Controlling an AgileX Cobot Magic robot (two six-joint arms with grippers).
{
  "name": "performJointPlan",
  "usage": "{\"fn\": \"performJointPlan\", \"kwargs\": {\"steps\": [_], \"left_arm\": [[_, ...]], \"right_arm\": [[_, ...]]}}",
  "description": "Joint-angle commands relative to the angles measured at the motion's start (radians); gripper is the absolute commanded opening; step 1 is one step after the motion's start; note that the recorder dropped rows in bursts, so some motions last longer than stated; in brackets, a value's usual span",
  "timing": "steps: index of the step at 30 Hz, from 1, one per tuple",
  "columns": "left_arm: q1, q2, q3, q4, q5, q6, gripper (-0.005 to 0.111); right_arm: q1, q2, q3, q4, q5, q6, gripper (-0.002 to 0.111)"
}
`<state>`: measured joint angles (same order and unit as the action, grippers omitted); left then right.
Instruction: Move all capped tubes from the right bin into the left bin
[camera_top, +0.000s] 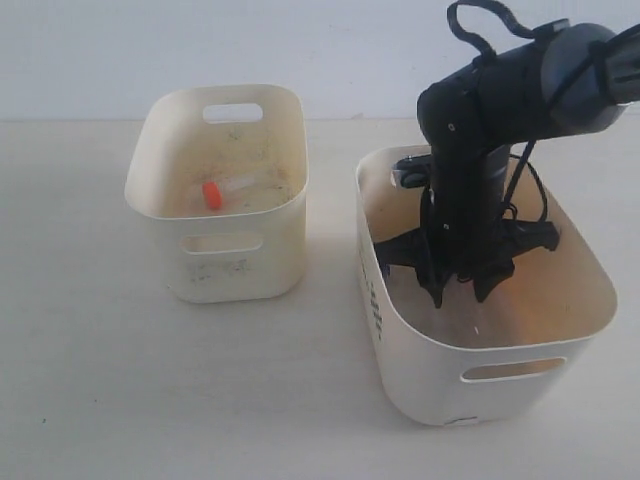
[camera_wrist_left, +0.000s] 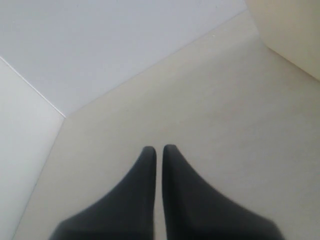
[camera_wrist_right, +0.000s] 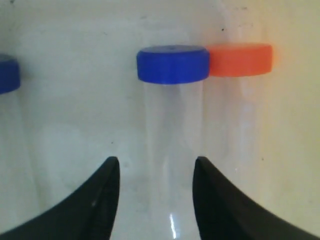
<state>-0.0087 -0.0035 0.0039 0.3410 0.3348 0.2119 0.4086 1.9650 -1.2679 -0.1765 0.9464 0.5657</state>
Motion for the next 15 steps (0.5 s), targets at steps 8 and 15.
{"fn": "performJointPlan", "kwargs": {"steps": [8,15], "left_arm": [[-0.001,0.004,-0.004,-0.003,-0.005,-0.001,0.004],[-0.001,0.004,-0.004,-0.003,-0.005,-0.001,0.004]], "right_arm": [[0.002,0.083,0.0,0.008,-0.01,0.005,0.044],[0.002,0.079,0.0,0.03,-0.013,0.005,0.0]]}}
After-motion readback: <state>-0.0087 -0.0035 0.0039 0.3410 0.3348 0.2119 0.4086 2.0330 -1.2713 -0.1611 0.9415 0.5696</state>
